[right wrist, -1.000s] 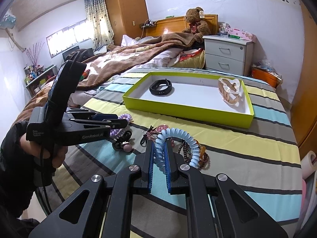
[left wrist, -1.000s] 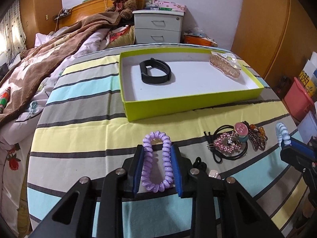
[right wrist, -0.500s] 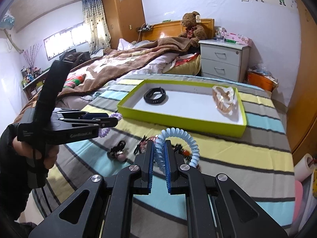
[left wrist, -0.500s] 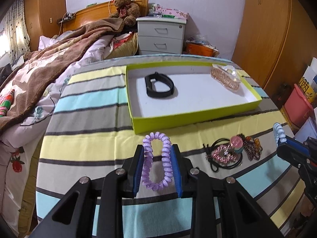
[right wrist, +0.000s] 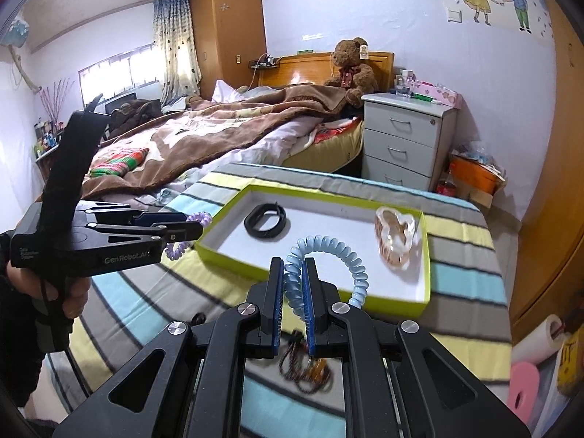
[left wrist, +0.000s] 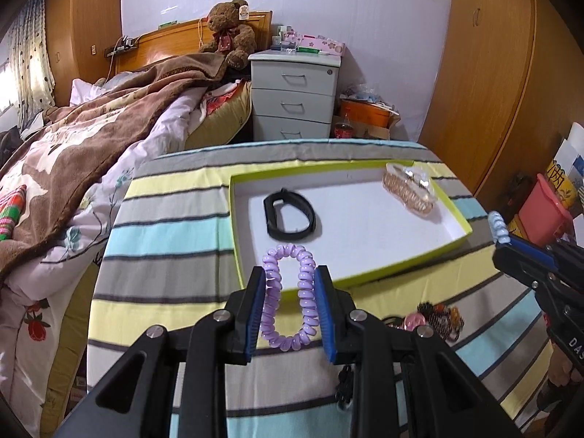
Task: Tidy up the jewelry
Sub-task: 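Lift both coiled hair ties over the green box with both grippers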
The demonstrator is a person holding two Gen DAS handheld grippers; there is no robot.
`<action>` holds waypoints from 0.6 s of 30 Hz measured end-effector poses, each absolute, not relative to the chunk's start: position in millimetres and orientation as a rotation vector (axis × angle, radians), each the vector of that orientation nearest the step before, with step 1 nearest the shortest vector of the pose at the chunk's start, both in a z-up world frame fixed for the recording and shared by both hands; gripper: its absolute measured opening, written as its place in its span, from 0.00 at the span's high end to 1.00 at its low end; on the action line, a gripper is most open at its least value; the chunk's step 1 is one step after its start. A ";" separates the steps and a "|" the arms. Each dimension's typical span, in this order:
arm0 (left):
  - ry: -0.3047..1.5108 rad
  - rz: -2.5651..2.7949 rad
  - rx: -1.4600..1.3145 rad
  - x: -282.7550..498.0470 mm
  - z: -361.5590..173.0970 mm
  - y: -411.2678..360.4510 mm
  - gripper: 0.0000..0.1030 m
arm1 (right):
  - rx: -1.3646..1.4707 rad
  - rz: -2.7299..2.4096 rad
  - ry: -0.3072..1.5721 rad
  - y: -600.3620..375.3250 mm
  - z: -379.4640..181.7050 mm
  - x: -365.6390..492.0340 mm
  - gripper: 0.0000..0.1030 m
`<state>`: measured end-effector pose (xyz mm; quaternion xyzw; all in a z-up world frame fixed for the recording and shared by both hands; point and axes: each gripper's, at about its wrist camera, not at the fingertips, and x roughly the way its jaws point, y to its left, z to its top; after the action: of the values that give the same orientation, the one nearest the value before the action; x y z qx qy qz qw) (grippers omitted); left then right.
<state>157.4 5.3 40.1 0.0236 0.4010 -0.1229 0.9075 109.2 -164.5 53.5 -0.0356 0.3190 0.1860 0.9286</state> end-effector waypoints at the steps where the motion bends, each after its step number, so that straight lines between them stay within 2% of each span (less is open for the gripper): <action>1: 0.826 -0.253 0.048 161.0 41.6 4.2 0.72 | -0.079 0.379 0.656 -166.1 53.8 115.1 0.90; 18: 0.874 -0.245 0.003 201.6 24.1 -3.3 0.72 | -0.169 0.381 0.788 -147.8 26.7 223.2 0.90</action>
<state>201.6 -3.3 24.1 0.0012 0.4219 -0.1183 0.8989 223.2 -147.8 26.7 -0.0815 0.3813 0.1841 0.9023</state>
